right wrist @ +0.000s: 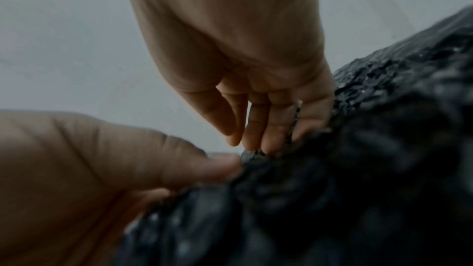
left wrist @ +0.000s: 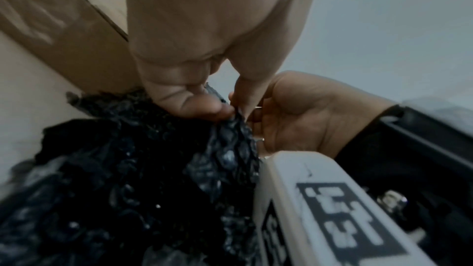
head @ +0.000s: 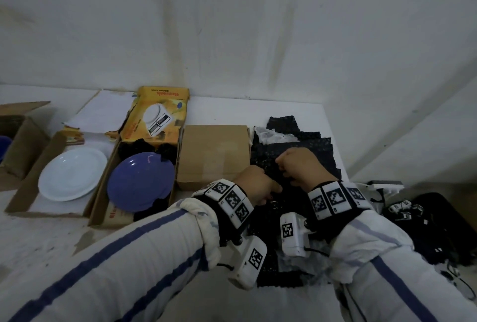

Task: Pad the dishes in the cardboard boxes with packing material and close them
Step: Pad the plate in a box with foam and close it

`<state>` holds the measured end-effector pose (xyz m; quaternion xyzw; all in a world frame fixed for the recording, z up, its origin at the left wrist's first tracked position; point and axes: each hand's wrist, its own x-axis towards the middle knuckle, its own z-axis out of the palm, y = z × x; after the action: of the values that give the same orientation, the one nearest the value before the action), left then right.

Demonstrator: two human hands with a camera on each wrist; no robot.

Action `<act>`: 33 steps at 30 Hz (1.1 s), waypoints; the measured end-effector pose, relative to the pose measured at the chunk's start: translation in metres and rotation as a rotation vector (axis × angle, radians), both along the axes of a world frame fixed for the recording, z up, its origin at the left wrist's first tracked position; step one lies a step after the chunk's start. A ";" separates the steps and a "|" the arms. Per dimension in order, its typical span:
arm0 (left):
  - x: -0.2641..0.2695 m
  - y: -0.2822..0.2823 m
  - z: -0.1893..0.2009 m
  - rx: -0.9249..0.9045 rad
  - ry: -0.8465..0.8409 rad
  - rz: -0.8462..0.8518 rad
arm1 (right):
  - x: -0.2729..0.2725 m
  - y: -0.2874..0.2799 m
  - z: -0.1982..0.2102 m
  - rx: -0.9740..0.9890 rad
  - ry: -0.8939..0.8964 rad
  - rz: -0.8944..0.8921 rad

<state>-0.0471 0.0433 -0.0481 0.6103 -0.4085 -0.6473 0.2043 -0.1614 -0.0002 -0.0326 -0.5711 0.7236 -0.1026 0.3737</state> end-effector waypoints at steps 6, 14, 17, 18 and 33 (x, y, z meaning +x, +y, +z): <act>0.015 -0.008 0.017 -0.272 -0.057 0.148 | 0.007 0.003 0.029 -0.064 -0.085 0.175; 0.111 -0.004 0.031 -0.438 -0.081 0.349 | 0.080 0.008 0.050 -0.085 -0.218 0.365; 0.152 0.010 0.030 -0.414 -0.103 0.299 | 0.123 0.012 0.041 -0.182 -0.231 0.336; 0.166 0.016 0.030 -0.404 -0.122 0.258 | 0.138 0.015 0.039 -0.212 -0.241 0.319; 0.302 0.070 -0.002 -0.293 -0.477 0.139 | 0.282 0.066 0.001 0.082 -0.246 0.583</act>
<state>0.2548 0.1129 -0.0503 0.7359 -0.4914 -0.4039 0.2320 0.1210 0.0655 -0.0314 -0.7222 0.4825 -0.0303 0.4947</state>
